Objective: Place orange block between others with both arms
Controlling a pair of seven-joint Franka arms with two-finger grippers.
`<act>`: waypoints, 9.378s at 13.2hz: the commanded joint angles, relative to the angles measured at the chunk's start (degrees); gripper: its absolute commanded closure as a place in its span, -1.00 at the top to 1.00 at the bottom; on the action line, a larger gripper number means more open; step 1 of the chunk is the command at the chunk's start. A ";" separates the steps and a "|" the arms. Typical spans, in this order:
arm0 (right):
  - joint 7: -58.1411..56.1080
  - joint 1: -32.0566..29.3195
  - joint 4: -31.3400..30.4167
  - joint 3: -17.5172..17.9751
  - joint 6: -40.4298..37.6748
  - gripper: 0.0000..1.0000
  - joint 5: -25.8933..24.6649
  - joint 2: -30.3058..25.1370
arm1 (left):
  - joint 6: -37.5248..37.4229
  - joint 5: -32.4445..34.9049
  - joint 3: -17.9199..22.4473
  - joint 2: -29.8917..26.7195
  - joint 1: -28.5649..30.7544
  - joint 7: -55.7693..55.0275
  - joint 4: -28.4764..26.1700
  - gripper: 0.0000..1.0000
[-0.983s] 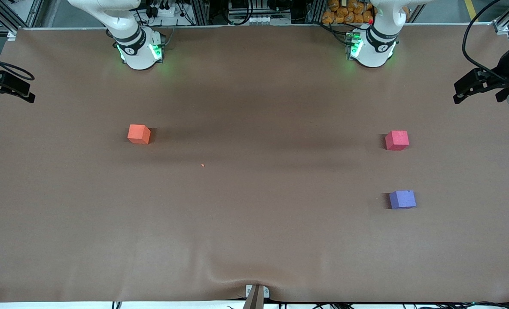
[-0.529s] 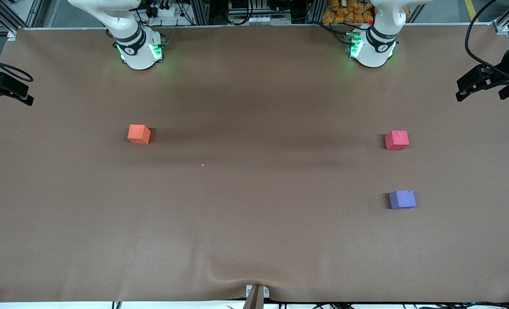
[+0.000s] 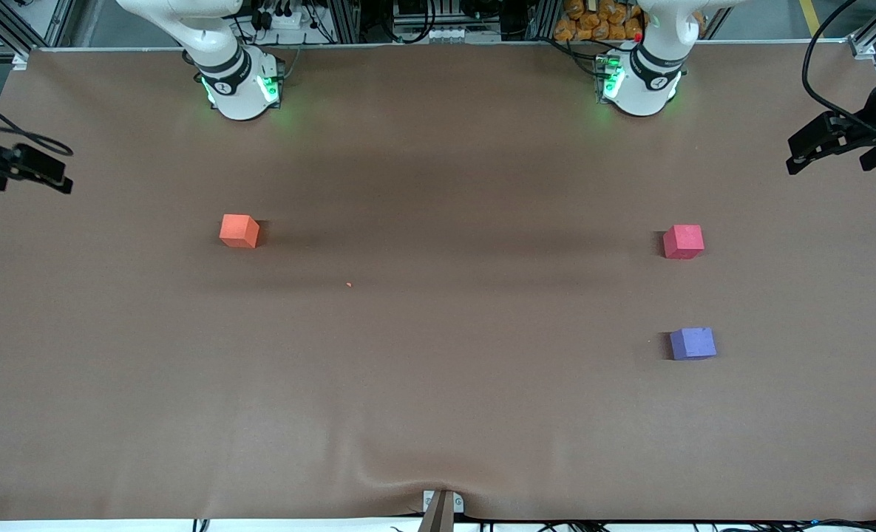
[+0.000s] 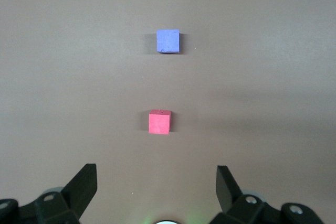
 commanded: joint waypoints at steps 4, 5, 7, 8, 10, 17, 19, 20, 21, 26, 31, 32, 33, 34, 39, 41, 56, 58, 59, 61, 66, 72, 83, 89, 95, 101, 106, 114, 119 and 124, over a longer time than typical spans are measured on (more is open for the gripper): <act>-6.82 -2.43 -1.03 -0.28 1.91 1.00 1.07 3.76 | -0.81 -0.57 -0.33 0.47 0.61 1.35 0.62 1.00; -8.32 -2.61 -1.11 -0.28 2.35 1.00 1.07 4.03 | -0.81 -0.57 -0.33 0.56 0.61 1.35 0.70 1.00; -8.42 -1.74 -1.11 -0.10 4.27 1.00 1.15 8.05 | -0.72 -0.57 -0.33 0.56 0.61 1.35 0.70 1.00; -8.42 -0.87 -1.11 -0.10 5.24 1.00 1.07 10.60 | -0.72 -0.57 -0.33 0.64 0.61 1.35 0.62 1.00; -8.51 0.37 -1.11 -0.01 5.42 1.00 1.07 15.52 | -0.72 -0.57 -0.24 0.65 0.61 1.35 0.62 1.00; -8.60 4.15 -18.84 -0.01 17.27 1.00 0.71 21.16 | -0.63 -0.57 -0.24 0.73 0.69 1.35 0.53 1.00; -8.51 4.15 -21.49 0.16 18.43 1.00 1.76 23.27 | -0.63 -0.57 -0.24 0.73 0.61 1.35 0.53 1.00; -8.51 4.50 -21.68 0.08 18.43 1.00 3.16 23.71 | -0.63 -0.57 -0.24 0.82 0.61 1.35 0.44 1.00; -8.51 4.77 -21.77 0.08 18.43 1.00 4.22 23.89 | -0.63 -0.57 -0.24 0.82 0.61 1.35 0.44 1.00; -8.07 5.65 -23.70 0.08 21.06 1.00 7.57 27.05 | -0.55 -0.58 -0.24 1.17 0.61 1.35 0.44 1.00; -8.77 5.30 -24.40 0.34 20.98 0.99 8.45 31.18 | -0.55 -0.66 -0.33 1.26 0.61 1.35 0.44 1.00; -8.68 5.47 -24.40 0.34 20.46 0.06 8.45 31.28 | -0.46 -0.66 -0.24 1.26 0.61 1.26 0.44 1.00; -8.68 5.56 -24.23 0.43 19.32 -0.60 8.80 31.19 | -0.55 -0.66 -0.33 1.26 0.61 1.35 0.53 1.00; -8.68 5.65 -24.05 0.43 18.96 -0.92 10.98 30.93 | -0.55 -0.66 -0.24 1.26 0.61 1.26 0.44 1.00; -8.07 9.67 -13.36 3.33 19.05 -1.00 14.51 31.45 | -0.37 -0.66 -0.33 1.52 0.52 1.26 0.62 1.00; -7.98 15.99 -5.12 3.33 19.22 -1.00 16.52 34.60 | -0.20 -0.66 -0.33 1.61 0.52 1.26 0.53 1.00; 2.83 44.93 21.74 3.07 46.29 1.00 25.15 55.36 | 0.07 -0.75 -0.42 2.05 0.25 1.26 0.18 1.00; 3.01 45.20 21.65 3.15 45.77 1.00 25.06 53.44 | 0.07 -0.75 -0.42 2.05 0.52 1.26 0.09 1.00; 3.01 45.02 21.65 3.07 45.59 1.00 25.06 51.95 | 0.07 -0.75 -0.42 2.05 0.52 1.26 0.00 1.00; 3.01 44.24 21.12 2.89 43.59 1.00 25.06 49.22 | 0.07 -0.75 -0.42 2.05 0.61 1.26 0.18 1.00; 2.22 44.32 20.16 -9.47 32.43 1.00 24.80 42.63 | 0.68 -1.10 -0.59 2.93 -0.44 1.26 0.26 1.00; -9.43 38.72 13.68 -28.22 20.81 1.00 25.24 34.12 | 3.40 -1.10 -1.39 10.21 -12.28 -12.41 2.02 1.00; -4.15 30.34 -1.83 -37.28 7.11 1.00 11.71 7.11 | 22.64 -1.10 -1.30 33.50 -31.29 -36.08 8.61 1.00; -2.27 31.58 4.33 -37.01 -1.25 1.00 10.91 6.15 | 32.05 -0.05 -0.51 42.56 -36.21 -41.44 8.53 1.00; 0.79 11.13 3.72 -15.26 -3.00 1.00 6.35 0.18 | 34.00 0.91 -0.60 45.99 -37.36 -43.65 8.09 1.00; 1.86 0.12 -0.67 -2.91 -3.45 1.00 2.03 -4.40 | 34.08 3.03 -0.68 47.05 -37.18 -44.96 6.68 1.00; 1.60 -0.33 -3.40 -2.91 -3.45 1.00 1.51 -6.25 | 36.46 2.94 -0.68 48.63 -37.27 -49.54 6.68 1.00; -2.97 2.74 -0.41 -2.91 -0.90 1.00 -4.56 -3.97 | 38.04 3.38 -0.68 50.48 -38.15 -56.04 6.42 0.67; -2.53 2.83 -0.50 -2.91 -0.90 1.00 -4.12 -3.88 | 37.34 3.47 -0.68 49.34 -37.19 -53.15 6.77 -1.00; -2.36 2.66 -0.50 -2.91 -0.81 1.00 -4.03 -3.79 | 30.40 3.47 -0.77 41.97 -29.66 -45.52 6.77 -1.00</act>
